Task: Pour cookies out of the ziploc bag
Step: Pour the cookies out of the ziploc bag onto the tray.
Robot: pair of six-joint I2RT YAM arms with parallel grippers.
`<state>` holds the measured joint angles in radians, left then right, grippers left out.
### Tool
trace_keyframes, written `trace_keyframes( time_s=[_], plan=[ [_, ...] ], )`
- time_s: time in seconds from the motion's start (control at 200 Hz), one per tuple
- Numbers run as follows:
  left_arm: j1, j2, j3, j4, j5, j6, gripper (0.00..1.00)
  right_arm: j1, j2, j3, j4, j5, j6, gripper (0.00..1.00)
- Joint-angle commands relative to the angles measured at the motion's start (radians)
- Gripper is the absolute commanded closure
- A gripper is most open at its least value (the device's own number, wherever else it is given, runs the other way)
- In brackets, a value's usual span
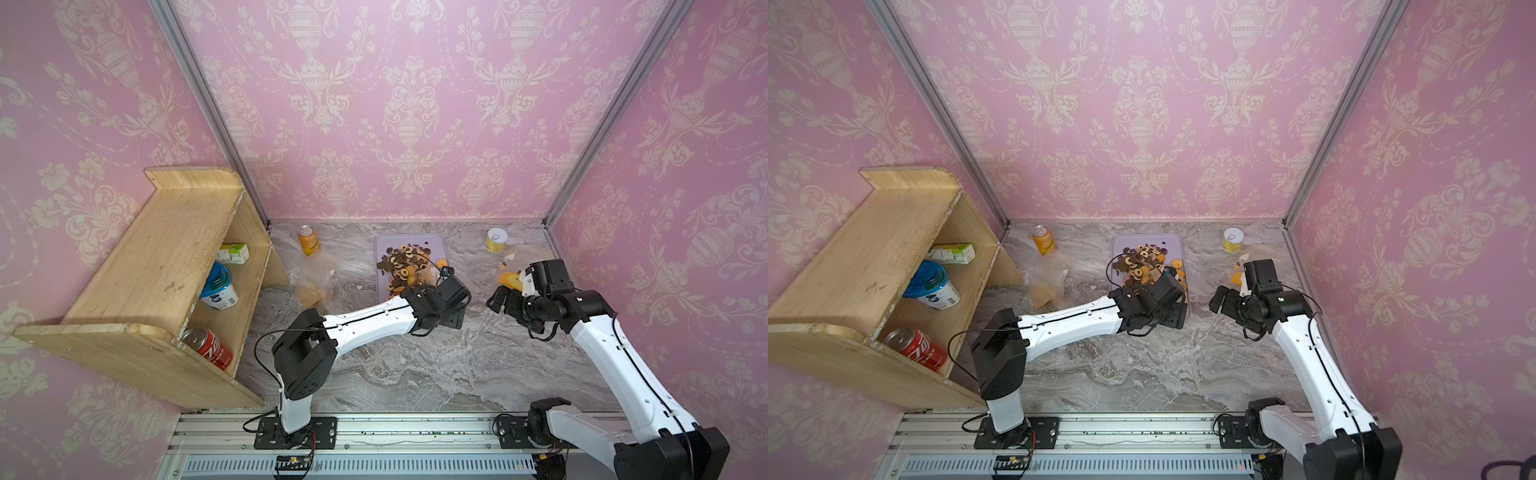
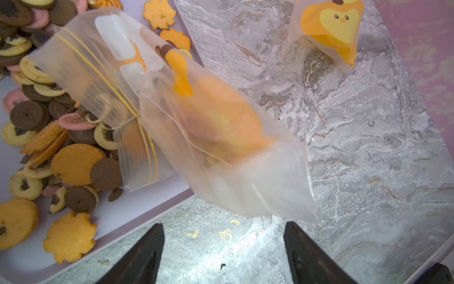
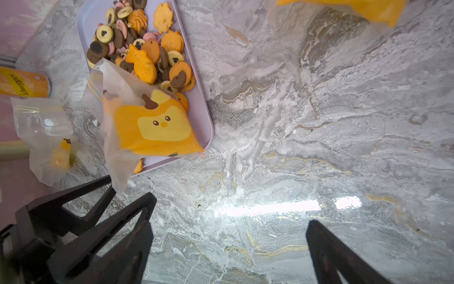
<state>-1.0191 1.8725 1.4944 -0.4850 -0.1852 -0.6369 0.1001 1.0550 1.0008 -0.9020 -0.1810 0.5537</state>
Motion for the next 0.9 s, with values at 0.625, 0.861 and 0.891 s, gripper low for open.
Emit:
trace_keyframes(
  time_s=[0.625,0.861,0.891],
  plan=[
    [-0.017,0.305,0.381,-0.220,-0.270,-0.050,0.57,-0.064,-0.161,-0.132,-0.020,-0.020,0.051,0.00],
    [0.031,0.278,0.345,-0.196,-0.236,-0.045,0.89,-0.066,-0.159,-0.154,0.008,-0.049,0.050,0.00],
    [0.039,0.270,0.335,-0.190,-0.229,-0.043,0.91,-0.066,-0.156,-0.157,0.014,-0.057,0.050,0.00]
  ],
)
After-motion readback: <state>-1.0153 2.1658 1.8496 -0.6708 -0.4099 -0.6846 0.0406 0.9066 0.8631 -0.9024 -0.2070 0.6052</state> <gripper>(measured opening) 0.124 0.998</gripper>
